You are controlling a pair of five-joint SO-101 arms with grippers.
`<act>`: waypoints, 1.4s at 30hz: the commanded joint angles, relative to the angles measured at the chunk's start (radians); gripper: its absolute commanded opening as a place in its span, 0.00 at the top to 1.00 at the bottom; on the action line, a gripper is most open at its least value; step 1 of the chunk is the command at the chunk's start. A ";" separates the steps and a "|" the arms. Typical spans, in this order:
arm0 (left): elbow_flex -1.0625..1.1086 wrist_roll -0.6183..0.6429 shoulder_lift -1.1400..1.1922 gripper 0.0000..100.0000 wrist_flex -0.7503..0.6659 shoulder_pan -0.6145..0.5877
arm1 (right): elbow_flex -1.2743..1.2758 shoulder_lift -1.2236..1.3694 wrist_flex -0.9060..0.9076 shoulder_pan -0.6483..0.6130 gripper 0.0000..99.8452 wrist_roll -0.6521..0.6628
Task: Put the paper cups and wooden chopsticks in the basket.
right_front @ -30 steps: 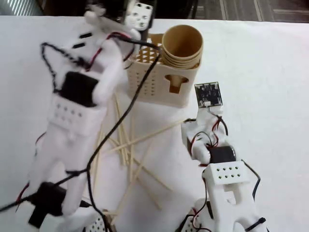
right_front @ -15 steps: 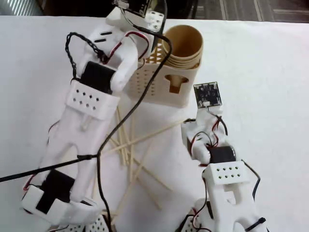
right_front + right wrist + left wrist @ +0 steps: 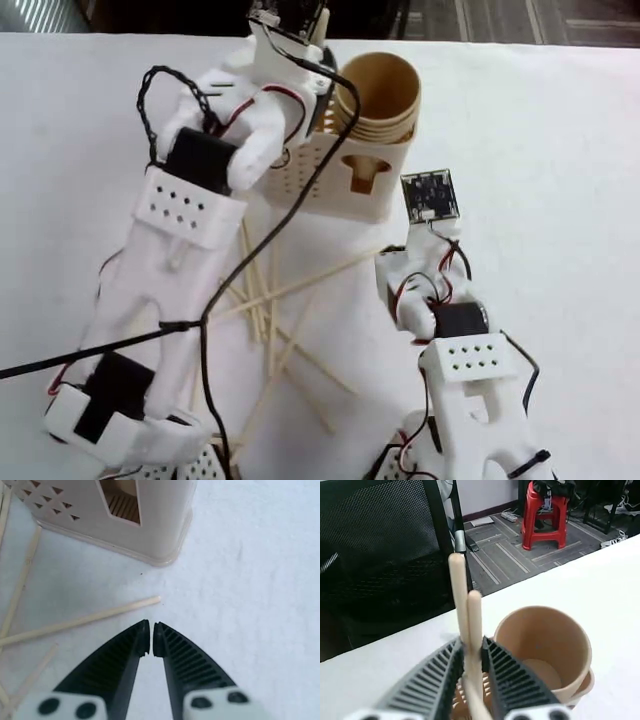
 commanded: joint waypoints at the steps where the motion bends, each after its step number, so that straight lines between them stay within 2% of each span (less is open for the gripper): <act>1: -0.008 0.012 -0.047 0.98 0.023 -0.004 | -0.003 -0.018 -0.018 0.007 0.97 0.011; 11: -0.008 0.012 -0.139 0.98 0.037 0.002 | -0.003 -0.016 -0.019 0.005 0.97 0.012; 17: -0.008 0.012 -0.236 0.98 0.114 0.001 | -0.003 -0.016 -0.019 0.005 0.97 0.012; 21: -0.008 0.012 -0.239 0.98 0.157 0.001 | -0.003 -0.016 -0.019 0.005 0.97 0.012; 37: 0.046 0.009 -0.237 0.98 0.160 0.002 | -0.003 -0.016 -0.019 0.005 0.97 0.012; 39: 0.103 0.009 -0.237 0.96 0.126 -0.004 | -0.003 -0.016 -0.019 0.005 0.97 0.012; 42: 0.166 0.011 -0.243 0.85 0.089 -0.025 | -0.002 -0.016 -0.019 0.005 0.97 0.012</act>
